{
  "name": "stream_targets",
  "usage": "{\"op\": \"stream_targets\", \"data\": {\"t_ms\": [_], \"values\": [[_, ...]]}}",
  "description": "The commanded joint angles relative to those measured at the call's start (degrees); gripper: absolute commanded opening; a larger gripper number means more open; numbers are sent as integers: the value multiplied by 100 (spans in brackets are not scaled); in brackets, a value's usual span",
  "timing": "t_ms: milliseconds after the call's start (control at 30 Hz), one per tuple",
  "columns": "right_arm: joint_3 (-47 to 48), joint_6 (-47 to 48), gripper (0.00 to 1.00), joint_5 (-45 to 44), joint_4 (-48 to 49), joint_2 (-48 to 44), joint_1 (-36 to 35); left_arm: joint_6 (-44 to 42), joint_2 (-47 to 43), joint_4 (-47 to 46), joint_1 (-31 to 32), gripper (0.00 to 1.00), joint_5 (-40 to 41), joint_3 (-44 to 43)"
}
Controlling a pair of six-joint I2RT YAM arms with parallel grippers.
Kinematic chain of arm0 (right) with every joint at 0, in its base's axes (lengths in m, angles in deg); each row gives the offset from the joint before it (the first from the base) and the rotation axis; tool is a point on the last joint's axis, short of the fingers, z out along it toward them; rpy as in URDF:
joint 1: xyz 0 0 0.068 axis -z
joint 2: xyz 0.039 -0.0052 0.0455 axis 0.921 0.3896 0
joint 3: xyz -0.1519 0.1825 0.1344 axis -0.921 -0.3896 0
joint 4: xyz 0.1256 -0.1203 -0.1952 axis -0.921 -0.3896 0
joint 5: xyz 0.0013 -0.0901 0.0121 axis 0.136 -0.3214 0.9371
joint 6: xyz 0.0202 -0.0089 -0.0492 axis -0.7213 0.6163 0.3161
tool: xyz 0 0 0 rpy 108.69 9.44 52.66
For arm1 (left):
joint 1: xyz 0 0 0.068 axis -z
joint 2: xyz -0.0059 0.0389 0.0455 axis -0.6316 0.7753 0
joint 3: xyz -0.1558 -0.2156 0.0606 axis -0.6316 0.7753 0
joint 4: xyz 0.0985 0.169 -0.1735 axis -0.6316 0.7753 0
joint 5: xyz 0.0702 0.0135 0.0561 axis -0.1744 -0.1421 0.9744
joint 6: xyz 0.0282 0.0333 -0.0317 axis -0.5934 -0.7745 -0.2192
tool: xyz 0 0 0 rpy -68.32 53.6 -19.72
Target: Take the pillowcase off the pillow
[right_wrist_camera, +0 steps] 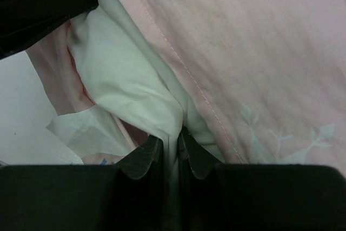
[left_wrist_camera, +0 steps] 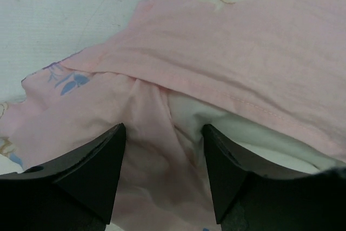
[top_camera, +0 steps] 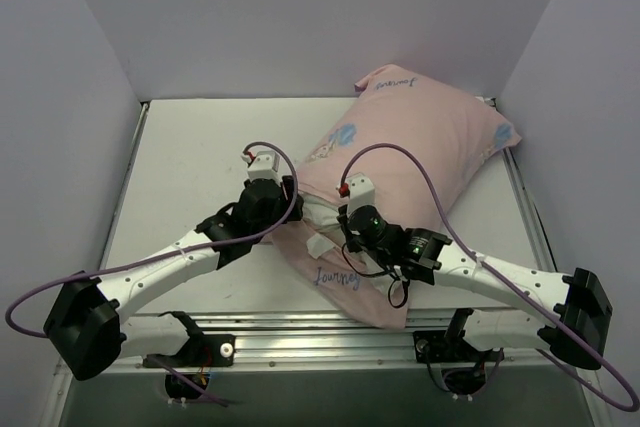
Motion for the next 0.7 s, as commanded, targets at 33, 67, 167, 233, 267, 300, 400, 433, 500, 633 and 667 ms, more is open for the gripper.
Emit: {"op": "stream_targets", "data": {"t_ms": [33,67,167,233,267,300,400,433,500,633,667], "values": [[179,-84,0,-704,52,-256,27,602,67,96,5,61,1114,346],[179,-84,0,-757,-18,-308,27,873,49,218,14,56,1263,452],[179,-128,0,-1073,-211,-484,71,1095,-65,430,-21,44,1765,742],[162,-198,0,-1222,-299,-625,141,1148,-152,544,-109,41,1827,856],[162,-233,0,-1258,-369,-677,255,1175,-188,597,-153,41,1810,883],[153,-277,0,-1293,-405,-774,317,1192,-249,624,-266,39,1775,918],[179,-444,0,-1460,-589,-923,501,1219,-355,606,-416,38,1555,1094],[179,-479,0,-1469,-625,-942,546,1227,-416,606,-504,37,1450,1173],[215,-593,0,-1469,-721,-977,694,1228,-478,632,-583,36,1336,1235],[258,-664,0,-1373,-722,-1082,827,1245,-566,589,-645,28,1160,1340],[267,-664,0,-1329,-704,-1143,827,1236,-557,536,-671,20,1072,1375]]}}
